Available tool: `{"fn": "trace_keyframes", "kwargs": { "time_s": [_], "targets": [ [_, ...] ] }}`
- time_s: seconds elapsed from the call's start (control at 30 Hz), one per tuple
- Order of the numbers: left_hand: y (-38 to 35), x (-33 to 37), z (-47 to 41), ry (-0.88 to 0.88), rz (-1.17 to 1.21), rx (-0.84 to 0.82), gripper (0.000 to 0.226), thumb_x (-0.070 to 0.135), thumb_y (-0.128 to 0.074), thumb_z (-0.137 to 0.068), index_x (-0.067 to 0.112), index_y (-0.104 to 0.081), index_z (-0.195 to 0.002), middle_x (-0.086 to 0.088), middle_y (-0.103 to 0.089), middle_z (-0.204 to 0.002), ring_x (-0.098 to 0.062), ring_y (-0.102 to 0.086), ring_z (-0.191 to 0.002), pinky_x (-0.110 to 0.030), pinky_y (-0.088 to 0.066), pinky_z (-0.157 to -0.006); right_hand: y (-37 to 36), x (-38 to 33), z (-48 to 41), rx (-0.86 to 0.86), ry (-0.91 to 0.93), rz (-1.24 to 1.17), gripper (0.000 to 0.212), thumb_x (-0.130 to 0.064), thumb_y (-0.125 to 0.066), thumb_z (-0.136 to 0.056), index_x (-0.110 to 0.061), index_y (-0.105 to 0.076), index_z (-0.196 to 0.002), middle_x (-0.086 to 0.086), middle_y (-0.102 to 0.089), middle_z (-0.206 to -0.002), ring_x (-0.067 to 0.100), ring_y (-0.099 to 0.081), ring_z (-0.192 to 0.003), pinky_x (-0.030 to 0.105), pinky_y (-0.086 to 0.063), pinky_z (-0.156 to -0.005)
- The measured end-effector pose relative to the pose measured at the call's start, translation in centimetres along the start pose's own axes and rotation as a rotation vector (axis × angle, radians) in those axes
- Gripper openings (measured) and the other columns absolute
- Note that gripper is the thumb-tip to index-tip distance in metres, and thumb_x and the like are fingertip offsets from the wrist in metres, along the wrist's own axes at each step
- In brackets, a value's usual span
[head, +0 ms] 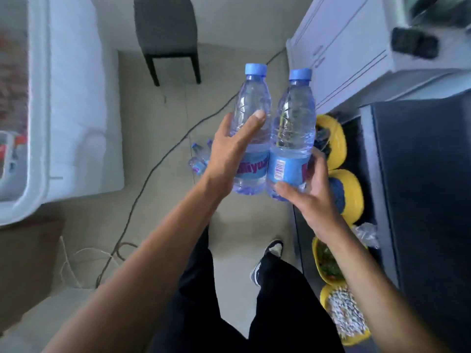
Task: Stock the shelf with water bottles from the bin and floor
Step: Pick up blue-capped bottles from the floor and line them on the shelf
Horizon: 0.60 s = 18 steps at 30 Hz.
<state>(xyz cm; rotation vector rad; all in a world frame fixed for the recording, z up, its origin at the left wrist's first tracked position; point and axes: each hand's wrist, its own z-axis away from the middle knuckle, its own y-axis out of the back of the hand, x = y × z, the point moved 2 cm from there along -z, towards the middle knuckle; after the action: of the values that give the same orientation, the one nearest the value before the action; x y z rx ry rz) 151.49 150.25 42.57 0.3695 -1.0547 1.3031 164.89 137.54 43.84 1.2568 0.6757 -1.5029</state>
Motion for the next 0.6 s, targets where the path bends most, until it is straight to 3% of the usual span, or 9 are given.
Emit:
{"fn": "trace_keyframes", "kwargs": {
  "time_s": [0.07, 0.13, 0.17, 0.27, 0.4, 0.5, 0.6],
  "targets": [
    [-3.4, 4.0, 2.4, -0.078, -0.045, -0.096, 0.092, 0.055, -0.076, -0.083, 0.002, -0.040, -0.150, -0.015, -0.074, -0.120, -0.032, -0.073, -0.109, -0.052, -0.054, -0.103, 2.1, -4.9, 2.2, 0.066, 0.065, -0.013, 0.079, -0.025, -0.080, -0.072, -0.020, -0.038, -0.138, -0.009, -0.058, -0.130, 0.007, -0.058, -0.121, 0.024, -0.047, -0.100],
    [-6.7, 7.5, 5.0, -0.142, -0.077, -0.205, 0.060, 0.048, -0.063, -0.095, 0.008, -0.056, -0.138, -0.013, -0.075, -0.118, -0.030, -0.074, -0.108, -0.047, -0.057, -0.099, 4.4, -8.4, 4.6, 0.149, 0.122, -0.029, 0.084, -0.024, -0.082, -0.072, -0.019, -0.035, -0.141, -0.006, -0.056, -0.135, 0.008, -0.057, -0.125, 0.025, -0.047, -0.102],
    [-8.4, 9.0, 6.4, -0.146, -0.089, -0.266, 0.055, 0.050, -0.058, -0.096, 0.010, -0.060, -0.135, -0.012, -0.075, -0.119, -0.029, -0.073, -0.110, -0.046, -0.057, -0.098, 5.5, -9.9, 5.9, 0.189, 0.145, -0.045, 0.085, -0.020, -0.083, -0.072, -0.020, -0.034, -0.142, -0.004, -0.056, -0.138, 0.011, -0.057, -0.127, 0.028, -0.047, -0.104],
    [-12.9, 12.2, 10.0, -0.112, -0.111, -0.411, 0.056, 0.049, -0.054, -0.095, 0.013, -0.061, -0.137, -0.009, -0.073, -0.125, -0.026, -0.071, -0.114, -0.041, -0.057, -0.094, 8.7, -13.8, 9.8, 0.296, 0.221, -0.101, 0.083, -0.005, -0.077, -0.072, -0.028, -0.037, -0.141, -0.005, -0.060, -0.135, 0.009, -0.061, -0.123, 0.028, -0.051, -0.099],
    [-18.9, 14.4, 14.5, -0.157, -0.158, -0.570, 0.049, 0.038, -0.057, -0.097, 0.003, -0.058, -0.133, -0.019, -0.071, -0.125, -0.035, -0.070, -0.114, -0.049, -0.056, -0.099, 12.4, -17.2, 15.4, 0.464, 0.313, -0.158, 0.089, 0.001, -0.074, -0.070, -0.025, -0.035, -0.146, 0.000, -0.060, -0.138, 0.015, -0.063, -0.122, 0.027, -0.056, -0.091],
    [-23.5, 14.7, 17.7, -0.144, -0.160, -0.670, 0.043, 0.031, -0.058, -0.104, 0.003, -0.054, -0.136, -0.017, -0.070, -0.127, -0.031, -0.072, -0.111, -0.043, -0.059, -0.092, 14.8, -19.2, 19.4, 0.612, 0.381, -0.167, 0.095, 0.010, -0.076, -0.070, -0.028, -0.034, -0.146, 0.000, -0.061, -0.137, 0.016, -0.065, -0.121, 0.028, -0.057, -0.090],
    [-27.6, 14.3, 21.1, -0.104, -0.176, -0.770, 0.048, 0.034, -0.063, -0.101, 0.009, -0.050, -0.140, -0.013, -0.068, -0.132, -0.029, -0.070, -0.116, -0.048, -0.057, -0.098, 17.1, -20.3, 23.3, 0.770, 0.423, -0.157, 0.095, 0.007, -0.076, -0.070, -0.027, -0.032, -0.146, 0.004, -0.058, -0.138, 0.016, -0.065, -0.121, 0.026, -0.057, -0.090]
  ]
}}
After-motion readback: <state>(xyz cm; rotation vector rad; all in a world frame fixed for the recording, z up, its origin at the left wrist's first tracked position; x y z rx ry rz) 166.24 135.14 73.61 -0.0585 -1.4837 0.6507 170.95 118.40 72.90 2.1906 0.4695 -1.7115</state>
